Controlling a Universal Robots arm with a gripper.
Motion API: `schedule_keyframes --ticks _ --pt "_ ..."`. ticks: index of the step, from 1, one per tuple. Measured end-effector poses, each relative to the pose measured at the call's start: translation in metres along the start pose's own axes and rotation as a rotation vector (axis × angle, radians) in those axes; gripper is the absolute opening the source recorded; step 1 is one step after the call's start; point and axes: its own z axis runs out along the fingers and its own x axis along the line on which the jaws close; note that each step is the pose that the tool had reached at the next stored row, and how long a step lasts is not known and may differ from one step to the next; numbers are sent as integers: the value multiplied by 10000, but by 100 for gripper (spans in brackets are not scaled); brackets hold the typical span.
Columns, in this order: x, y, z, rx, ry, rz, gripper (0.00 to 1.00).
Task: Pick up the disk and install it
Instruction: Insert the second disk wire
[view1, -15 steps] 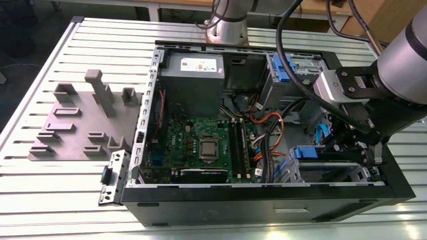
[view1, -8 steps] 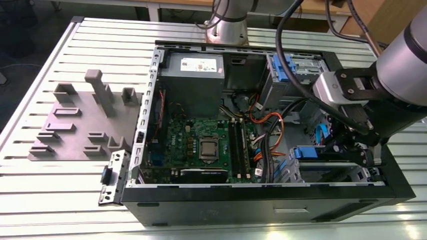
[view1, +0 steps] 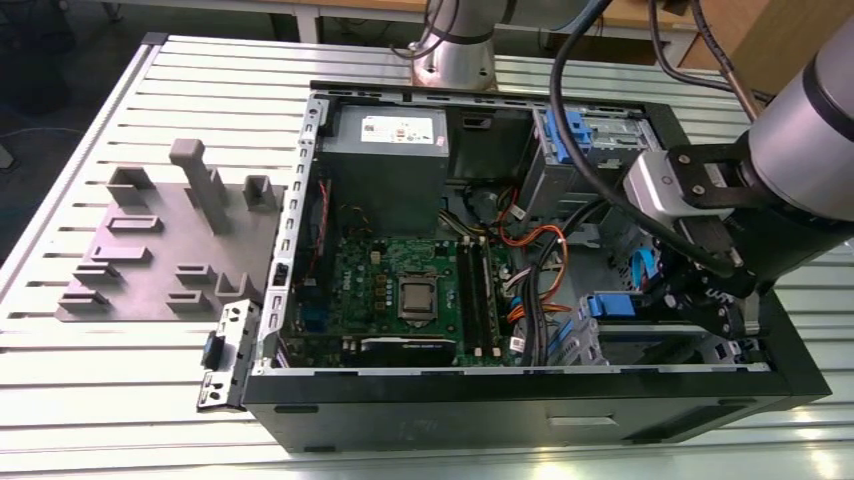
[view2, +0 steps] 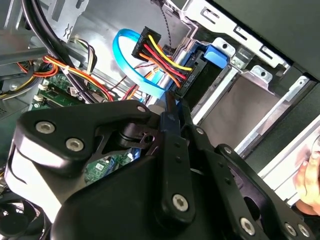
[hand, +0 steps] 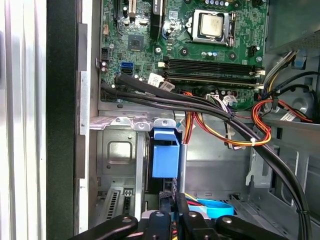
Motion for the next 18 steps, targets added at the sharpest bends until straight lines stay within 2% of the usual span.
schedule_keyframes --ticks 10,11,18 --pt "4 0 -3 0 -2 1 17" --pt "2 -1 -16 -2 -1 1 24" --pt "-11 -10 -126 -58 -4 7 24"
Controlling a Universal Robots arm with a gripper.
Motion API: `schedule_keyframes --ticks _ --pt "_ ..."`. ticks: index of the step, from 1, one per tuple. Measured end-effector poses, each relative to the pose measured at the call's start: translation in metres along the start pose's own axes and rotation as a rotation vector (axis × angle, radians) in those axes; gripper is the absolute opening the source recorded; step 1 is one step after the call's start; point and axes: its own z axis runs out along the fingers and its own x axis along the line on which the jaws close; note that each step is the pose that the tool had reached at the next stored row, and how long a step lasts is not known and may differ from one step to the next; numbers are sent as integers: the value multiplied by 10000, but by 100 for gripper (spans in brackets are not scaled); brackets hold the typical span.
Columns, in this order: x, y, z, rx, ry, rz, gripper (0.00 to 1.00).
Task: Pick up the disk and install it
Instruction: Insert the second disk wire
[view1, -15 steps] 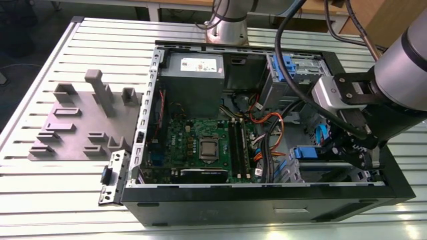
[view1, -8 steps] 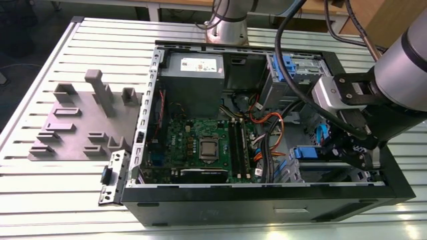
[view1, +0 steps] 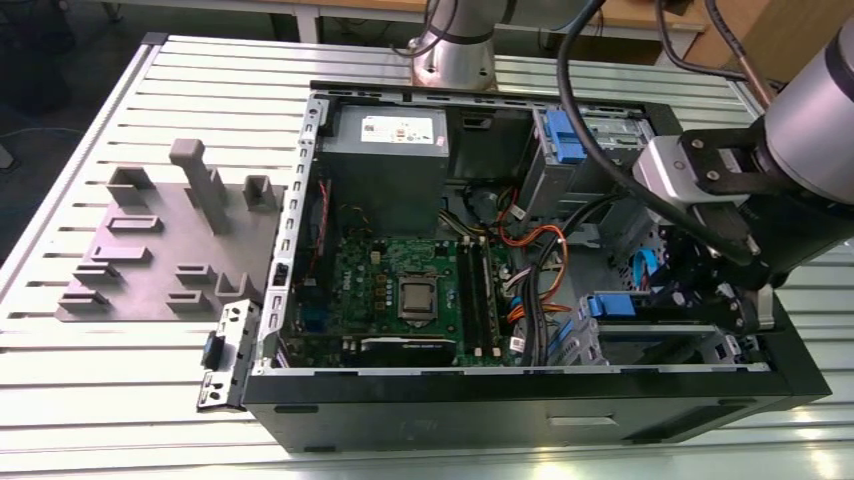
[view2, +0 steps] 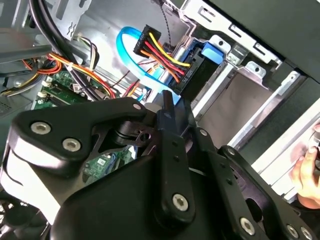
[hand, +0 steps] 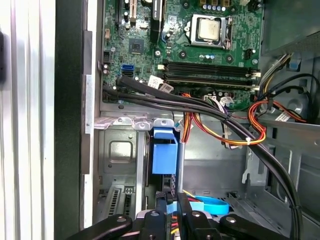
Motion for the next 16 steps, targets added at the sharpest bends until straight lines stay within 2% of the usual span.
schedule_keyframes --ticks 2,11,12,13,14,16 --pt "-2 -1 -21 -16 -5 3 24" --pt "-3 -2 -24 -33 -6 5 22" --pt "-3 -2 -24 -34 -6 5 16" --pt "-3 -2 -24 -36 -6 5 16" --pt "-3 -2 -25 -38 -5 5 11" --pt "-3 -2 -25 -41 -6 5 11"
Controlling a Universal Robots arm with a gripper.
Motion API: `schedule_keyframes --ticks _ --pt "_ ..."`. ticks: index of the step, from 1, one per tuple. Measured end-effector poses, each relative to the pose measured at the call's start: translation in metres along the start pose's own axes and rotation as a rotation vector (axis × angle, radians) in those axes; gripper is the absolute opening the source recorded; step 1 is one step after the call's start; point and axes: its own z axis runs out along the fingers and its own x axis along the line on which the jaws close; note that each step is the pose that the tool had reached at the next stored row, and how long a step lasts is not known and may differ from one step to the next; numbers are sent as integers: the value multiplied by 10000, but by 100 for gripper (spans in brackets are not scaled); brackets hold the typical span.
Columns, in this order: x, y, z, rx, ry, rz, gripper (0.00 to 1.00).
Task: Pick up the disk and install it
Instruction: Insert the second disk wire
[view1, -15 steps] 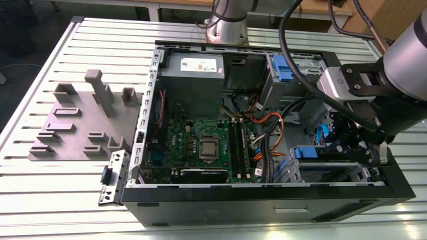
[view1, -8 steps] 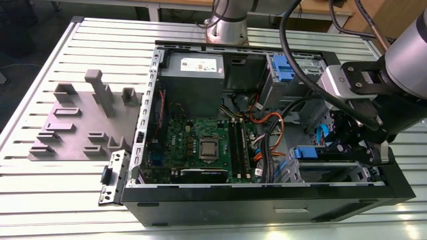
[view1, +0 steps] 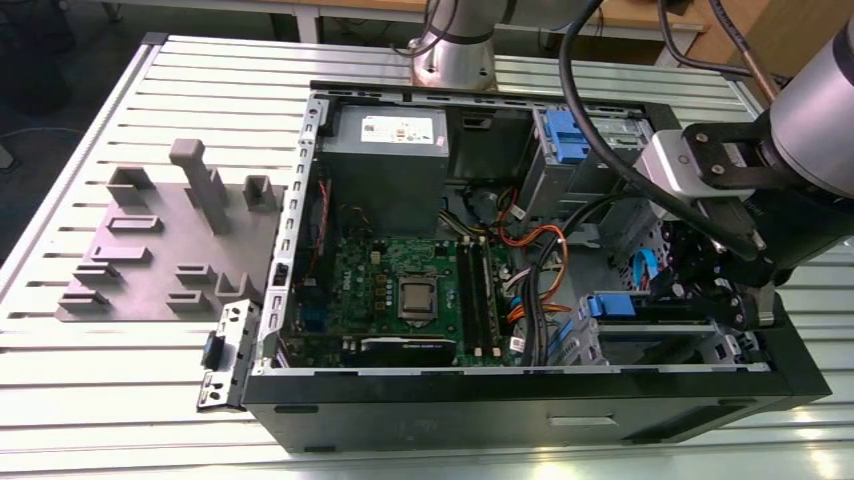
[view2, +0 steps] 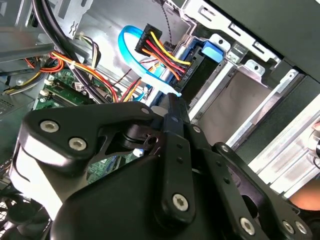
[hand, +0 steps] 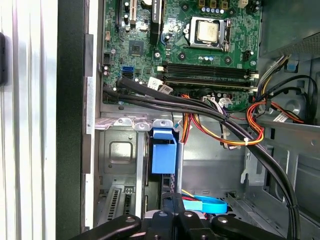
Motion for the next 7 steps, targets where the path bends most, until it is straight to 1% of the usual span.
schedule_keyframes --ticks 3,5,7 --pt "0 0 0 -5 0 1 11" --pt "0 0 -2 -71 -5 9 11" --pt "0 0 -2 -74 -5 9 11"
